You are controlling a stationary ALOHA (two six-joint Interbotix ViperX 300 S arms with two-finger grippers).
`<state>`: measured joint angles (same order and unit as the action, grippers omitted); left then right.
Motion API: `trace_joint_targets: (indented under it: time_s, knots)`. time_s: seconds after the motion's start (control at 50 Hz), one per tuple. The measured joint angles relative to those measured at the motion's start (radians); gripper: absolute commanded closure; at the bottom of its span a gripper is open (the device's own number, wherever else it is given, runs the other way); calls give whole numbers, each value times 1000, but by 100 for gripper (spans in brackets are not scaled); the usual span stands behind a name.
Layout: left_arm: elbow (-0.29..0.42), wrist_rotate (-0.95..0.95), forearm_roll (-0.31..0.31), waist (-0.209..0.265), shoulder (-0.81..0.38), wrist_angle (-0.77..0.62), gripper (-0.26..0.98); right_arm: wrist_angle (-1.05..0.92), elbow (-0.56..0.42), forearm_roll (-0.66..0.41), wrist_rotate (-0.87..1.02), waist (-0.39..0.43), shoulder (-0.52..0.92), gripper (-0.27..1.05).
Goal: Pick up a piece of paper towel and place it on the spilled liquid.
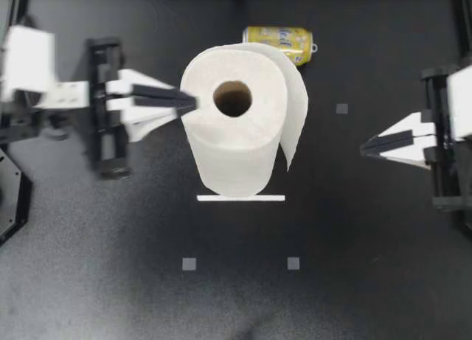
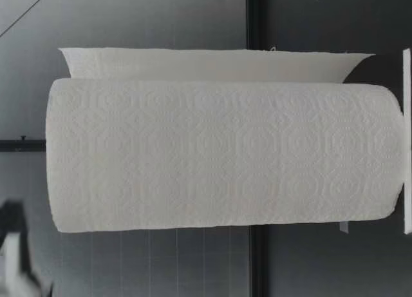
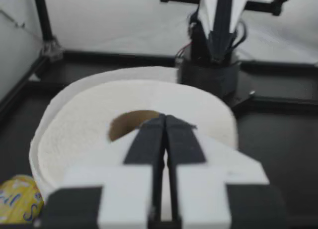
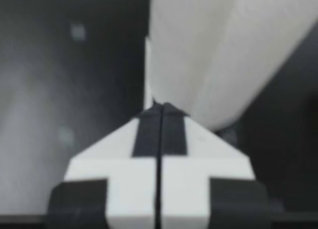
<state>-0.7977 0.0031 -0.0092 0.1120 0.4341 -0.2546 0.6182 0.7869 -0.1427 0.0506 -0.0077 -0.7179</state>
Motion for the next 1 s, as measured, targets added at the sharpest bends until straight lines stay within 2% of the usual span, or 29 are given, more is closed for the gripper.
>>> trace_joint_targets:
  time_s: [0.1,0.16,0.42,0.52,0.7,0.84,0.9,1.0]
  knots:
    - [46,11,0,18,-44,48,63,147,-49,-109,92,8,60,79]
    - [67,20,0,23,-63,69,63,239,-74,-207,166,41,94,79]
    - [98,43,0,29,-92,141,63,563,-112,-758,684,376,207,79]
    - [98,43,0,29,-92,163,63,568,-95,-881,908,462,206,78]
    - [104,43,0,29,-89,204,63,419,6,-1023,1258,485,206,75]
    - [107,40,0,31,-89,219,63,293,94,-1137,1516,485,213,58]
    - [107,41,0,29,-89,221,63,273,118,-1183,1618,486,221,45]
    - [107,38,0,31,-89,221,63,268,143,-1258,1763,485,258,13]
